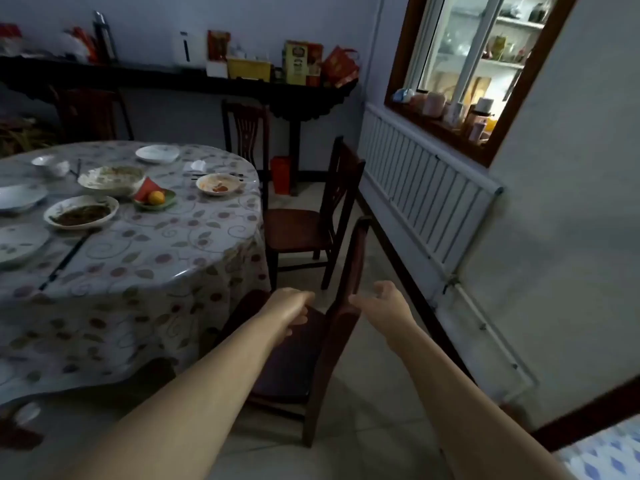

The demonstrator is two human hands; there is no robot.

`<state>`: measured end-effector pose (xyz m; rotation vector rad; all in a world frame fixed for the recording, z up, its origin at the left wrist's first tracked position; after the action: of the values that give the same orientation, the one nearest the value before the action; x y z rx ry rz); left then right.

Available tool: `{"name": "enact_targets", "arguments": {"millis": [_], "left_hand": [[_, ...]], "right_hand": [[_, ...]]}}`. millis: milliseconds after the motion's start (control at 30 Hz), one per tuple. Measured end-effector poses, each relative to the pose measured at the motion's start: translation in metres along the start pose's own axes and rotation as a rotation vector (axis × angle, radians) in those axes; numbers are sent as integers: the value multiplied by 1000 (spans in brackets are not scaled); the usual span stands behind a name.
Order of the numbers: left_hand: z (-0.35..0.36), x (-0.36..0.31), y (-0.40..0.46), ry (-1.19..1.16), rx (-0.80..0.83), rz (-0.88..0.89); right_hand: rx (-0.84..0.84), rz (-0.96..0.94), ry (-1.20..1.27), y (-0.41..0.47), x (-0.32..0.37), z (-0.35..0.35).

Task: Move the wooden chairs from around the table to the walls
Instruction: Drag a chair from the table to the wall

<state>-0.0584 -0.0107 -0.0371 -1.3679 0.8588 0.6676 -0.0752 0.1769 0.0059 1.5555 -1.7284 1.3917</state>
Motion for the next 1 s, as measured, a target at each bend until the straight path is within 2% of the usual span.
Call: {"name": "enact_targets", "arguments": {"millis": [167,367,567,733,800,833,1000], "left_hand": [[28,-24,64,3,49,-95],[42,-20,139,-38,-23,-148],[56,5,159,-206,-98,-260],[50,26,170,-252,-206,-350],[46,41,172,-281,-235,-451],[48,48,171,-309,-212,-501],[69,72,168,-445,102,-650]], "right_hand": [[42,58,35,75,-1,-28],[149,42,25,166,-7,-50],[267,42,30,235,-16,-41],[348,148,36,262,-31,-22],[361,178,66,267,-35,-15],[360,191,77,269,-37,-12],[331,248,112,270,-42,-6]]}}
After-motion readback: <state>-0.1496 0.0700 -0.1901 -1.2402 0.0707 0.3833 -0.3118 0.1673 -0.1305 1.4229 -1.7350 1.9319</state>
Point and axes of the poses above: each hand's wrist, its own y-axis towards the middle knuckle, its own z-axis out of the palm, x = y × z, the point moved 7 cm from there along y, towards the middle knuckle, and after that the axes turned 15 degrees about x, right-handed, at the moved point
